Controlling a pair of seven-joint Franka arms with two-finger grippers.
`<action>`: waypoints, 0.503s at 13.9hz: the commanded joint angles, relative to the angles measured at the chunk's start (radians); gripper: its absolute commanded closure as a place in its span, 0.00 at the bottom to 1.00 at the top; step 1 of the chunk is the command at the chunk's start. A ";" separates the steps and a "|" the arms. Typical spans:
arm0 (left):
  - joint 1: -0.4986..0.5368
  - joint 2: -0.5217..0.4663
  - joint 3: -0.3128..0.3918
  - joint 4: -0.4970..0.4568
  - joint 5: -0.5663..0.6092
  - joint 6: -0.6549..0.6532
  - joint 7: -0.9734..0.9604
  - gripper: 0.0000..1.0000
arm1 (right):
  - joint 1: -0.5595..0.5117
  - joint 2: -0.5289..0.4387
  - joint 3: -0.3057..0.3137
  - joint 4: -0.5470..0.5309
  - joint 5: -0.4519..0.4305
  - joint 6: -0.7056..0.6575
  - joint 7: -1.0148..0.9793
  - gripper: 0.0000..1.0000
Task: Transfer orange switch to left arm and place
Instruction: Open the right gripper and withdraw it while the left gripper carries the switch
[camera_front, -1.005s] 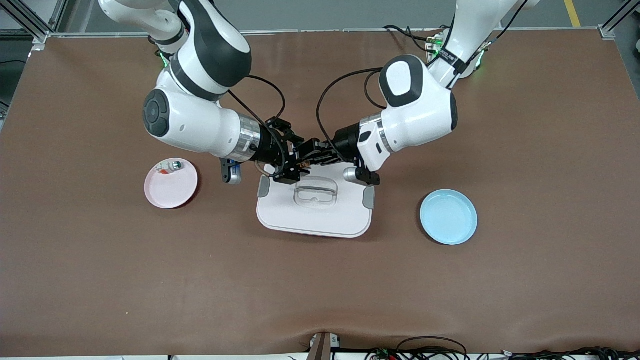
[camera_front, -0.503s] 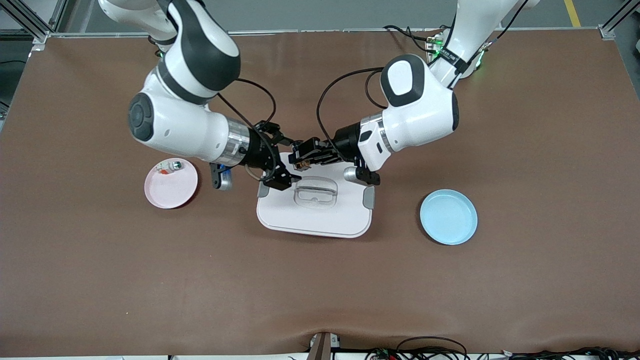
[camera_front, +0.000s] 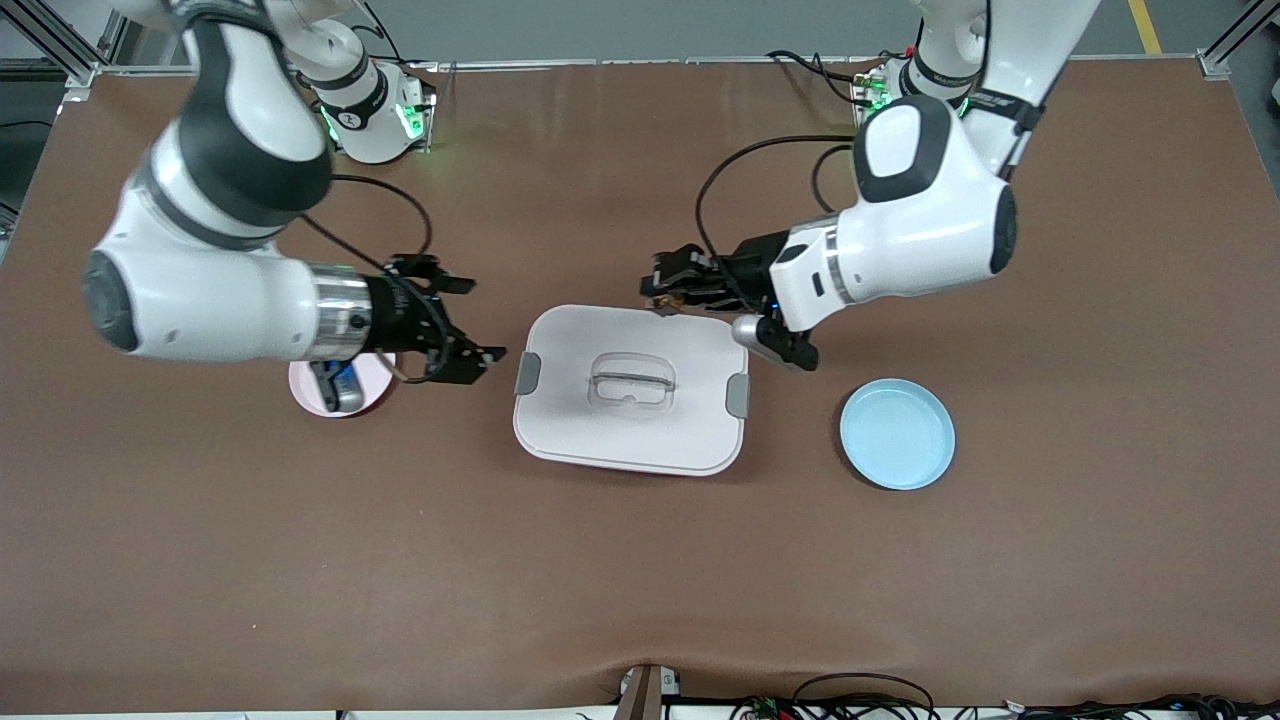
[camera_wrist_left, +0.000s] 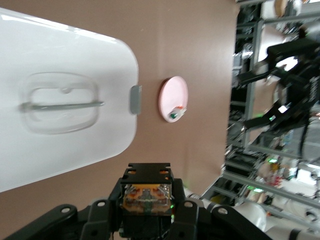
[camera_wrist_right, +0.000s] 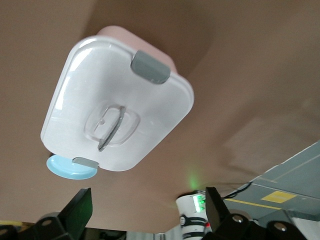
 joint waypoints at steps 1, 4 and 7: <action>0.017 -0.037 0.000 0.026 0.131 -0.126 -0.001 1.00 | -0.096 0.012 0.014 0.060 -0.051 -0.120 -0.130 0.00; 0.022 -0.037 -0.001 0.109 0.372 -0.315 -0.028 1.00 | -0.180 0.013 0.014 0.092 -0.126 -0.221 -0.313 0.00; 0.070 -0.037 0.000 0.181 0.475 -0.479 -0.071 1.00 | -0.237 0.015 0.014 0.135 -0.204 -0.281 -0.480 0.00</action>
